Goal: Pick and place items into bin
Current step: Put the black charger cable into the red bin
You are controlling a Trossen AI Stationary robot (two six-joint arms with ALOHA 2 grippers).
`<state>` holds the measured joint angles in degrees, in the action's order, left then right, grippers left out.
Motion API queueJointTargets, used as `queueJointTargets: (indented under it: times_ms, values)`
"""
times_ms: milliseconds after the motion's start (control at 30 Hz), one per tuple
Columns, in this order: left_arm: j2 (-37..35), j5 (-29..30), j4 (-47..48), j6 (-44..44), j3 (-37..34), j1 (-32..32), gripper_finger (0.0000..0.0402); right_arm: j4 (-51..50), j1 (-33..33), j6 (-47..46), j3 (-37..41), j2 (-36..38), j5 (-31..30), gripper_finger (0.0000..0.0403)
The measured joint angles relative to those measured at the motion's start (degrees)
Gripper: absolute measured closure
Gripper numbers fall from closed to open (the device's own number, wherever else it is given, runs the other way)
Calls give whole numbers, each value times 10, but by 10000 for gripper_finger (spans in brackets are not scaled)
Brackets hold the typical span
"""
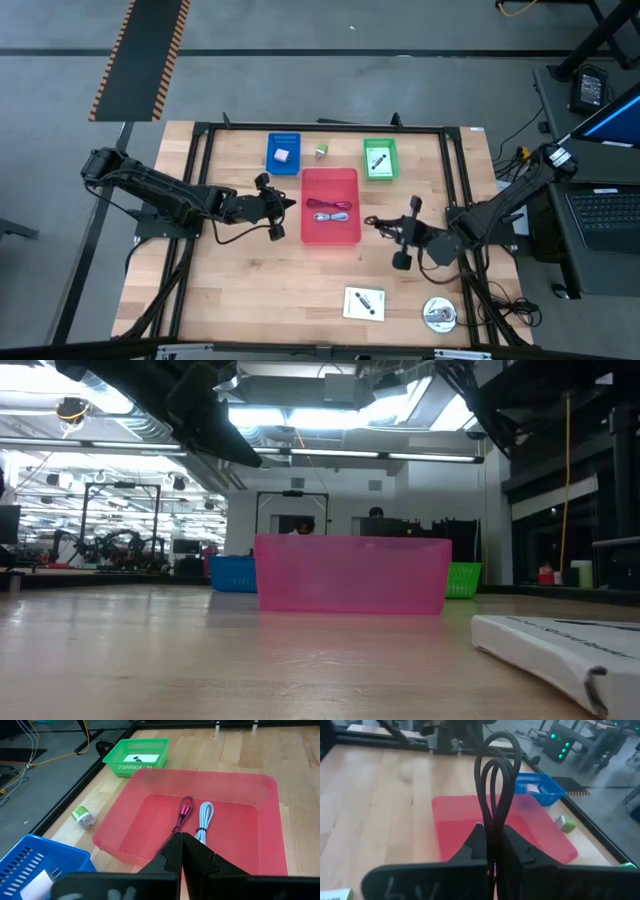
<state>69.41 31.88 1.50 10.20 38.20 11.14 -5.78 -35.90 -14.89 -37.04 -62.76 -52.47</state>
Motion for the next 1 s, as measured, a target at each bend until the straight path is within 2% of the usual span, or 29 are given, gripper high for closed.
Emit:
queueJointTargets:
  times_ms: [233,433,667,900,1000]
  values:
    - [0,0,0,-15,0,0,400,74,10,-10,38,0,0,391]
    - [0,0,0,-20,0,0,400,187,40,47,60,-1,9,391]
    - [0,0,0,-20,0,0,400,198,110,43,61,-17,100,391]
    - [0,0,0,-20,0,0,400,307,172,89,61,-84,192,391]
    - [0,0,2,-20,0,0,400,340,195,107,61,-117,214,391]
